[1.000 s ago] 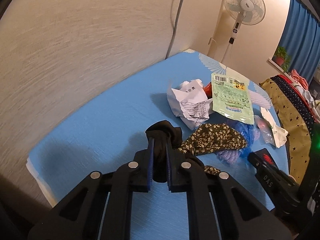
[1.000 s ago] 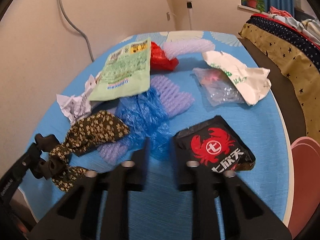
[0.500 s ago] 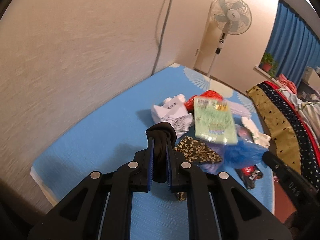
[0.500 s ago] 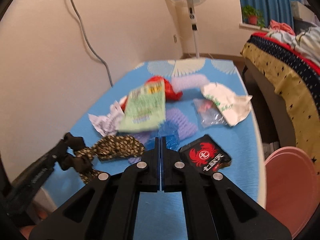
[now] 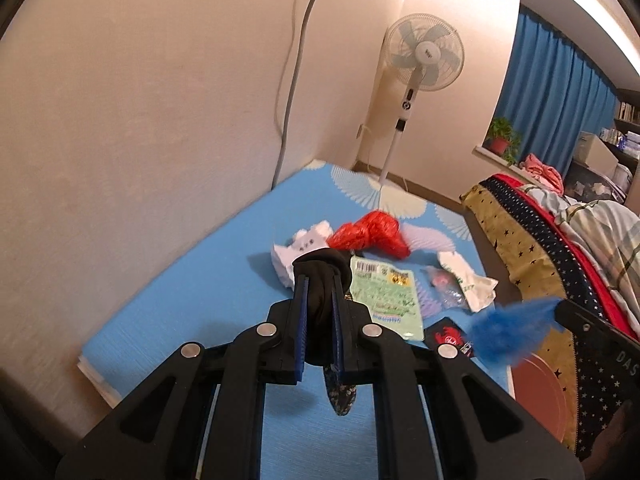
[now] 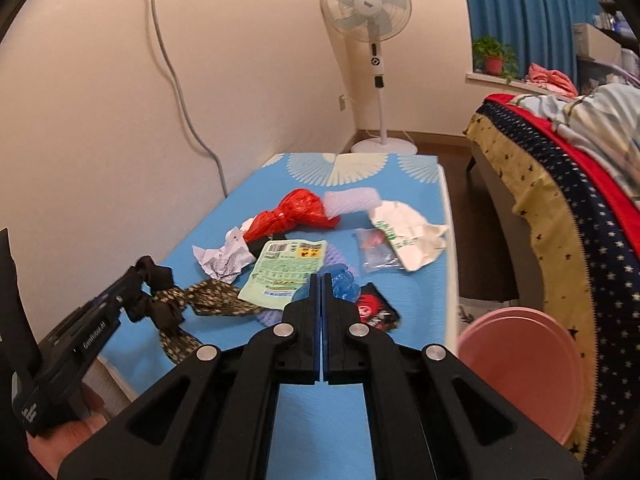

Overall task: Collect trash
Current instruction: 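Carry the scrunchie in the left gripper while the right carries the blue bag to the pink bin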

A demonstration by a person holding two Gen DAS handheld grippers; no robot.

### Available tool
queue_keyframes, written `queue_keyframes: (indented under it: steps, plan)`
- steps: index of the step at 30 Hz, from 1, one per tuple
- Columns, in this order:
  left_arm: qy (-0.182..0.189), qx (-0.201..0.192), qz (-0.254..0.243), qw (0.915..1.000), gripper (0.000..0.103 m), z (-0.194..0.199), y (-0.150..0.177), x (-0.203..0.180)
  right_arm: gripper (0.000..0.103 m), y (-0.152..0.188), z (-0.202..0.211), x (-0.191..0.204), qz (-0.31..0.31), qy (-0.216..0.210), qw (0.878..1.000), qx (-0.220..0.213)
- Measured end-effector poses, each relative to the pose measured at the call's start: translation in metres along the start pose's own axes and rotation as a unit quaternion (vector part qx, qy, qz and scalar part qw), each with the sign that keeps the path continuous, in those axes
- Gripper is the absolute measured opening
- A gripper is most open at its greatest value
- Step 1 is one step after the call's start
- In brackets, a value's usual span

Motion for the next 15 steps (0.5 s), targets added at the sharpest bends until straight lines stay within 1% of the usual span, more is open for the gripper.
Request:
queue_keyframes:
  steps: [5, 10, 15]
  plan:
    - [0.011, -0.014, -0.009, 0.9998, 0.010, 0.016, -0.004, -0.007, 0.000, -0.002, 0.033, -0.024, -0.013, 0.017, 1.000, -0.016]
    - [0.027, -0.023, -0.034, 0.9988, 0.010, 0.032, -0.001, -0.024, 0.000, 0.001, 0.060, -0.051, -0.032, 0.037, 0.998, -0.028]
    - [0.068, -0.014, -0.064, 0.9955, 0.010, 0.043, 0.002, -0.050, 0.000, 0.007, 0.087, -0.086, -0.059, 0.063, 0.996, -0.037]
Point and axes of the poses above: each gripper's, at about its wrist camera, not at the fingertips, and z roughly against the way its jaws point, x to its left, y to its underside, the point moved 6 cm from there along -z, roughly the way its jaws point, and after that the axes turned 14 degrees about x, right-handed, at the moved point
